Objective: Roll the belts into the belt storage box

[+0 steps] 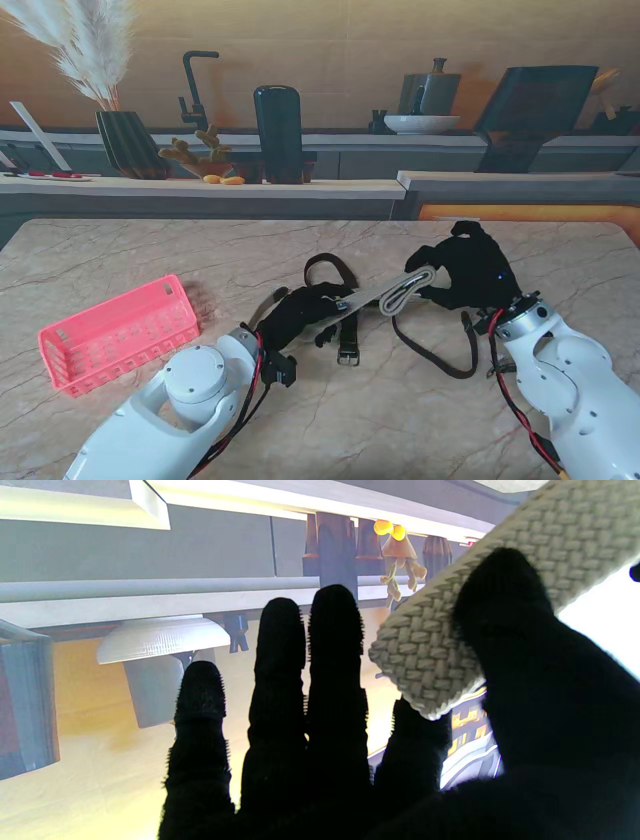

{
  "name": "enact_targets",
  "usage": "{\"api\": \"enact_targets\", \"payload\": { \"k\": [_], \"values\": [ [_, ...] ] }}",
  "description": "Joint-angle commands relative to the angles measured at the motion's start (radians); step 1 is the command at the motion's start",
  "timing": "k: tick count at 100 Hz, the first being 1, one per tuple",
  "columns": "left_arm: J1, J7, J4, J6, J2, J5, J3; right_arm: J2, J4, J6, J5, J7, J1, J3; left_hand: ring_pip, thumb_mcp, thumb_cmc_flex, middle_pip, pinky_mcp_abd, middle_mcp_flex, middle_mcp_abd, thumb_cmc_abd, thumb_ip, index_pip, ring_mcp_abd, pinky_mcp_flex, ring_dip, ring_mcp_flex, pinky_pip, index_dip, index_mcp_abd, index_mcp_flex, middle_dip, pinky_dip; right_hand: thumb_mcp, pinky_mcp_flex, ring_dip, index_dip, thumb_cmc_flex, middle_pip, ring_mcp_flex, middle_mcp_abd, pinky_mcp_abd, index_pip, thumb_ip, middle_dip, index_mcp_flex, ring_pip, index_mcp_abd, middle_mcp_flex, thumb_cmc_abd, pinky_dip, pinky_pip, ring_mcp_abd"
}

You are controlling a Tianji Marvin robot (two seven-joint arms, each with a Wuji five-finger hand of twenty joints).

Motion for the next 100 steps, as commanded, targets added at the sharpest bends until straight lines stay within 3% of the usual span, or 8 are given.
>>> {"api": "enact_targets", "payload": {
  "k": [1,11,22,37,44,53,78,100],
  "values": [
    [0.012,-0.001,0.008,0.004,0.012,0.009,-0.007,-0.001,-0.009,0.013,0.016,-0.013,0.010,0.008,0.161,-0.003,-0.023,0.058,-0.030,-0.003,-0.019,-0.039,0.022,0.020,-0.090,0.064,0.051,0.077,0.199,0.011,-0.044,-0.007,0.043,0.018,0.106,-0.024,0.003,0.081,0.063,0.022,-0.041,0.001,0.010,0.240,0.035,-0.008,0.122,0.018,-0.016,0.034,0.081,-0.014,0.009,-0.030],
    [0.008,0.006,0.013,-0.008,0.012,0.031,0.002,-0.008,0.004,0.021,0.047,-0.015,0.025,-0.015,0.284,0.030,-0.045,0.113,-0.101,0.003,-0.031,-0.061,0.017,0.035,-0.214,0.164,0.126,0.140,0.328,0.019,-0.050,-0.004,0.118,-0.011,0.106,-0.027,0.003,0.081,0.063,0.023,-0.043,0.002,0.011,0.240,0.036,-0.009,0.121,0.019,-0.016,0.034,0.082,-0.015,0.009,-0.029],
    [0.000,0.021,0.026,-0.022,0.006,0.035,0.023,-0.015,0.027,0.038,0.075,-0.029,0.051,-0.059,0.315,0.055,-0.063,0.160,-0.130,0.002,-0.038,-0.079,0.014,0.049,-0.245,0.200,0.173,0.165,0.382,0.025,-0.058,-0.001,0.183,-0.011,0.105,-0.028,0.002,0.081,0.062,0.024,-0.045,0.000,0.012,0.239,0.038,-0.010,0.119,0.022,-0.017,0.031,0.085,-0.016,0.010,-0.029],
    [-0.016,0.013,0.053,-0.049,-0.003,-0.005,0.055,-0.030,0.060,0.072,0.117,-0.066,0.091,-0.129,0.301,0.055,-0.075,0.129,-0.147,-0.058,-0.037,-0.080,0.008,0.036,-0.259,0.165,0.219,0.123,0.370,0.021,-0.074,-0.018,0.221,-0.002,0.104,-0.032,0.002,0.081,0.063,0.027,-0.049,0.001,0.012,0.240,0.041,-0.011,0.115,0.027,-0.015,0.030,0.086,-0.017,0.011,-0.029],
    [-0.020,0.033,0.066,-0.074,-0.015,-0.033,0.073,-0.037,0.075,0.091,0.134,-0.091,0.109,-0.163,0.269,0.059,-0.076,0.086,-0.150,-0.087,-0.038,-0.079,0.008,0.031,-0.254,0.127,0.238,0.088,0.340,0.024,-0.084,-0.029,0.208,0.015,0.102,-0.035,0.002,0.081,0.063,0.029,-0.052,0.001,0.013,0.240,0.042,-0.012,0.114,0.030,-0.015,0.028,0.088,-0.018,0.011,-0.027],
    [-0.020,0.069,0.078,-0.116,-0.034,-0.085,0.093,-0.048,0.097,0.126,0.151,-0.134,0.132,-0.210,0.278,0.071,-0.074,0.073,-0.159,-0.100,-0.041,-0.087,0.009,0.033,-0.267,0.137,0.258,0.095,0.345,0.030,-0.091,-0.037,0.205,0.035,0.099,-0.036,0.002,0.081,0.063,0.033,-0.055,-0.001,0.014,0.241,0.046,-0.013,0.109,0.036,-0.016,0.025,0.090,-0.020,0.013,-0.028],
    [-0.007,0.259,0.082,-0.213,-0.088,-0.111,0.136,-0.077,0.163,0.181,0.227,-0.186,0.186,-0.334,0.224,0.107,-0.125,-0.079,-0.158,-0.190,-0.049,-0.107,0.000,0.039,-0.261,0.070,0.242,0.042,0.268,0.025,-0.104,-0.099,0.030,0.047,0.092,-0.045,0.001,0.075,0.069,0.047,-0.066,0.004,0.017,0.247,0.055,-0.021,0.102,0.054,-0.008,0.016,0.094,-0.024,0.020,-0.024],
    [0.010,0.369,0.072,-0.260,-0.111,-0.076,0.145,-0.093,0.230,0.205,0.271,-0.197,0.229,-0.426,0.148,0.142,-0.213,-0.156,-0.156,-0.277,-0.060,-0.136,-0.013,0.020,-0.246,-0.024,0.214,-0.042,0.171,-0.010,-0.113,-0.181,-0.086,0.038,0.087,-0.054,-0.003,0.068,0.075,0.059,-0.073,0.010,0.023,0.252,0.062,-0.029,0.098,0.067,0.000,0.011,0.094,-0.030,0.026,-0.018]
  ]
}}
